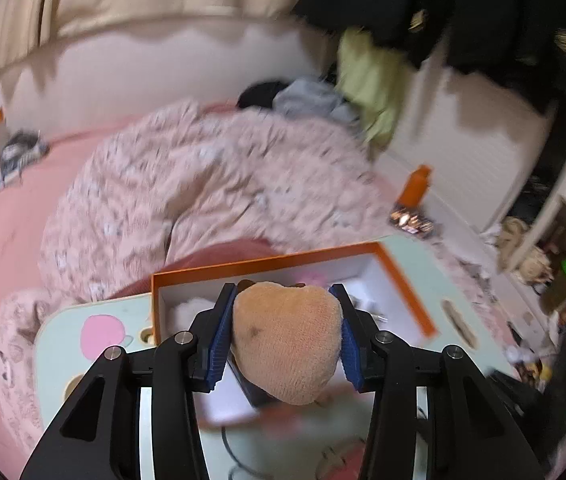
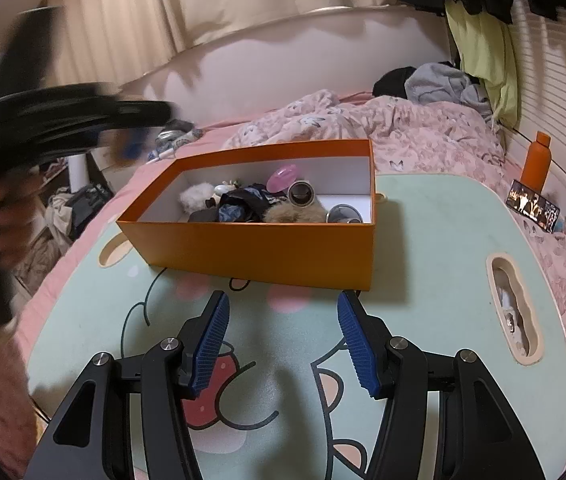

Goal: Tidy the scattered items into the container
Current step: 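Lower the tan plush out of the orange box onto the table with the left gripper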

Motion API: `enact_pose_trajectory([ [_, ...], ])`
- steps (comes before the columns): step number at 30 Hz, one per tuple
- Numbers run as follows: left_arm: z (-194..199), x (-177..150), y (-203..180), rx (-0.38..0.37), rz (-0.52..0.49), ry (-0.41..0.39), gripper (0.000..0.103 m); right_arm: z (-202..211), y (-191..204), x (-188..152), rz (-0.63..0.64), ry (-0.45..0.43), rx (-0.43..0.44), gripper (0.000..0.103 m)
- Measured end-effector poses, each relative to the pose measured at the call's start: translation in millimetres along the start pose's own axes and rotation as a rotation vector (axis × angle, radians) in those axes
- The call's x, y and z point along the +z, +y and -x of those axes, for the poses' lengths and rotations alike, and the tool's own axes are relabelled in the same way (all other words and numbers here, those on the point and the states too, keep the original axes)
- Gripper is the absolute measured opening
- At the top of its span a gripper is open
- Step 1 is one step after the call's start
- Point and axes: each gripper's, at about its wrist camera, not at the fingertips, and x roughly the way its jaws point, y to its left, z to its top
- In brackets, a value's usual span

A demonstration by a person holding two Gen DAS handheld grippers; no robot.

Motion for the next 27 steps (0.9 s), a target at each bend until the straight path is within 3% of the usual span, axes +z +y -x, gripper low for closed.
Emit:
enact_pose_trajectory([
  [5,25,-54,-9,-0.101,0.013,-0.003,0.047,-1,-4,-2,-0.02,0.006,0.0,0.056],
  [9,-1,-93,-14,-0.033,0.029,0.089,0.047,-4,-6,-4,-0.025,0.017,-0.004,0.056],
  [13,-27,-115,-15,0.016,0.034,0.126,0.047,-3,-7,-5,-0.027,0.017,-0.002,0.057],
  [17,-42,-126,-12,0.07,0.064,0.105,0.055,-3,-7,-6,-0.029,0.019,-0.001,0.057],
  [18,-44,-127,-9,0.064,0.08,0.109,0.061,-2,-8,-6,-0.032,0.018,-0.002,0.057],
  [24,-35,-141,10,-0.025,0.195,0.037,0.075,4,-9,-3,-0.038,-0.01,0.004,0.056],
  [27,-29,-148,14,-0.053,0.218,0.005,0.075,11,-3,9,-0.011,-0.049,0.018,0.042],
])
